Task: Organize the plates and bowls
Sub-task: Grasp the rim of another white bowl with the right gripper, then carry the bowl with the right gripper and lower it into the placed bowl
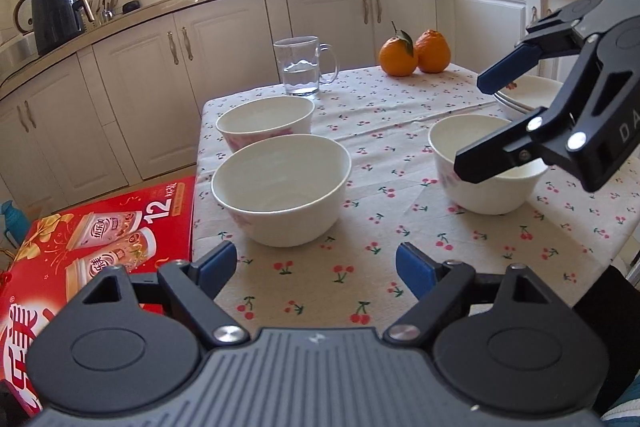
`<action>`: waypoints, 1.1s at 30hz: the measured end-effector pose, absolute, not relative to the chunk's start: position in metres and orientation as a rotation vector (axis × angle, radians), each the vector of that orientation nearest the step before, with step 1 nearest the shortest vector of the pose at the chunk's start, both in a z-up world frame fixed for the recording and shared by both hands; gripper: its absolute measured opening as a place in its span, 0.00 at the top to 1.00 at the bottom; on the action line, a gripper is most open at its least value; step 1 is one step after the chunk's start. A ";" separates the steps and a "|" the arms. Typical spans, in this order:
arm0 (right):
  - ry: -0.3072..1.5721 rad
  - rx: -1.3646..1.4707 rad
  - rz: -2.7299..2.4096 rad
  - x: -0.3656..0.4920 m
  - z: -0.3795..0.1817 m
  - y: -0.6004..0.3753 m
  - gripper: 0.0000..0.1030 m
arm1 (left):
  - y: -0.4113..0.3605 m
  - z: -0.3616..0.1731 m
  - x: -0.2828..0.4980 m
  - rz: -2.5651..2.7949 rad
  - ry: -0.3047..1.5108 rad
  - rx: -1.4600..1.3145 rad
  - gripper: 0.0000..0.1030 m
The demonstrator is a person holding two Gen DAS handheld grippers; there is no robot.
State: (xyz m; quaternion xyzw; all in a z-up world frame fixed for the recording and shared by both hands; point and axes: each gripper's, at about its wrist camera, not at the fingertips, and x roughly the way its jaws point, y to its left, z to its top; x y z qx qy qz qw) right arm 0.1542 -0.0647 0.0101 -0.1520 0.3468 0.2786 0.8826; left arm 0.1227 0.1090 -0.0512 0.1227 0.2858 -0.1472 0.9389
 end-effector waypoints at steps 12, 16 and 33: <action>0.756 -0.279 0.624 0.200 0.003 -0.035 0.00 | 0.122 -0.060 0.153 -0.277 0.578 0.234 0.16; 0.767 -0.279 0.659 0.217 0.002 -0.024 0.00 | 0.124 -0.063 0.162 -0.276 0.578 0.225 0.16; 0.876 -0.267 0.794 0.277 -0.020 0.015 0.10 | 0.120 -0.068 0.182 -0.316 0.578 0.216 0.16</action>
